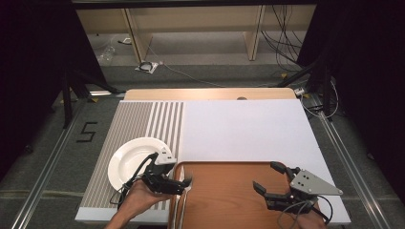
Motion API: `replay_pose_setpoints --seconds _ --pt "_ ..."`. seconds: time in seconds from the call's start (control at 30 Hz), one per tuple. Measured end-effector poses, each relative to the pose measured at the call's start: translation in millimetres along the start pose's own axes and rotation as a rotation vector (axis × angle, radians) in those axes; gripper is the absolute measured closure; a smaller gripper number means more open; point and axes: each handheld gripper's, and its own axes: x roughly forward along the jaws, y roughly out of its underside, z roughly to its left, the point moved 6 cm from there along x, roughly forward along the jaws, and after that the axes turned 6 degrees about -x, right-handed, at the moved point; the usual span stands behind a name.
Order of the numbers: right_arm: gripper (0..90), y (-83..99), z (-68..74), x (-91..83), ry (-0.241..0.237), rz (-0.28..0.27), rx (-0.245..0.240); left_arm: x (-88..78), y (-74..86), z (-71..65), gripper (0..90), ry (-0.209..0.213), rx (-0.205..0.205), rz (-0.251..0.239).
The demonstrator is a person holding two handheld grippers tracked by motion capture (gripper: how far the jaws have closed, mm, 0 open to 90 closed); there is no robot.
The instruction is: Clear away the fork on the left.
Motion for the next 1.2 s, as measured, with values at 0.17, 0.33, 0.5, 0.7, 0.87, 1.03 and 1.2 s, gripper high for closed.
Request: replay_pose_setpoints --seconds 0.17,0.33,0.5,0.7,0.87,1.03,1.2 --pt "18.3 0.0 0.0 0.1 0.0 -0.001 -0.001 -5.5 1.2 7.5 19.4 -0.017 -0.031 -0.021" --pt "18.3 -0.1 0.1 0.0 0.0 -0.001 -0.001 -9.4 2.3 13.5 18.2 -0.034 -0.057 -0.036" --pt "18.3 -0.2 0.2 -0.1 -0.001 -0.001 -0.001 -14.4 1.8 18.8 17.2 -0.058 -0.08 -0.055" --pt "18.3 -0.3 0.2 -0.3 0.0 -0.002 0.0 -19.5 3.0 25.1 17.0 -0.077 -0.105 -0.069" --pt "18.3 0.0 -0.1 0.0 -0.001 -0.002 0.0 -22.9 4.7 27.5 17.0 -0.086 -0.121 -0.079" --pt "18.3 0.0 -0.1 -0.4 0.0 -0.003 0.004 -24.8 7.9 30.9 16.7 -0.092 -0.144 -0.082" --pt "18.3 0.7 -0.8 -0.7 0.0 -0.001 0.005 -27.7 12.6 37.1 16.7 -0.1 -0.169 -0.087"
